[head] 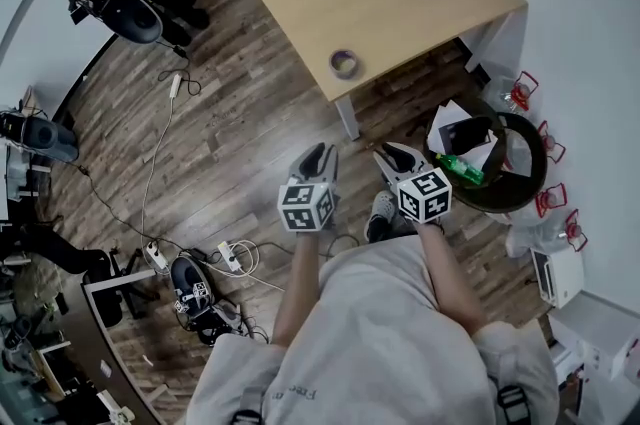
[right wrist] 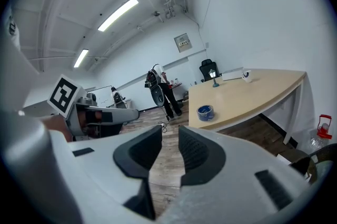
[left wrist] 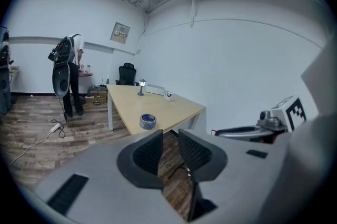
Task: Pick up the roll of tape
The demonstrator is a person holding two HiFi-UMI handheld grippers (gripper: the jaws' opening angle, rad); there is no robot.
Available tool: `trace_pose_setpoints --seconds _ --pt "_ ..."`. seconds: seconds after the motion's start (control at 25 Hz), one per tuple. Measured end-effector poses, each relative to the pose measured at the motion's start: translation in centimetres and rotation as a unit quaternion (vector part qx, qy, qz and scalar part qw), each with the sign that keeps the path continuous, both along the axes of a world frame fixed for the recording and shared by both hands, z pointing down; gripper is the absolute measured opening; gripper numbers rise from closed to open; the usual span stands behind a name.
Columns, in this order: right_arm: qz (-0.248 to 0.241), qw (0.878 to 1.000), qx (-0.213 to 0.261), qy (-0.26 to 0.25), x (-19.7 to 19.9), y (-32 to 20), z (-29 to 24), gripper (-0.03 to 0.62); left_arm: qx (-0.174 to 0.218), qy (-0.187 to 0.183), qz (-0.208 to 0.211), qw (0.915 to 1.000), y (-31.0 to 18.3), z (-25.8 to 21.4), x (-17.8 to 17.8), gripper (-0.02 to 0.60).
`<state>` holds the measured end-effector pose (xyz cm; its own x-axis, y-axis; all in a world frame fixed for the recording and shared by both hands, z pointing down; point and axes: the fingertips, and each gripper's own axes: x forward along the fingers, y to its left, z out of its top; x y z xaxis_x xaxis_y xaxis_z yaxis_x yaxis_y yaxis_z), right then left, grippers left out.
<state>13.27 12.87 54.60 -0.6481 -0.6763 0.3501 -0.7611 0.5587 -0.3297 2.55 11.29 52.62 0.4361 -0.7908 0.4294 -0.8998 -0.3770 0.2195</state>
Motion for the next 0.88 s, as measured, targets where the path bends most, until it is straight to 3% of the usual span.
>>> trace_pose_setpoints --seconds 0.56,0.88 --pt "-0.026 1.000 -0.018 -0.001 2.0 -7.5 1.5 0.100 -0.024 -0.004 -0.005 0.9997 -7.5 1.9 2.0 0.087" --pt "-0.023 0.999 -0.039 -0.013 3.6 -8.3 3.2 0.100 -0.042 -0.011 -0.004 0.9991 -8.1 3.2 3.4 0.087"
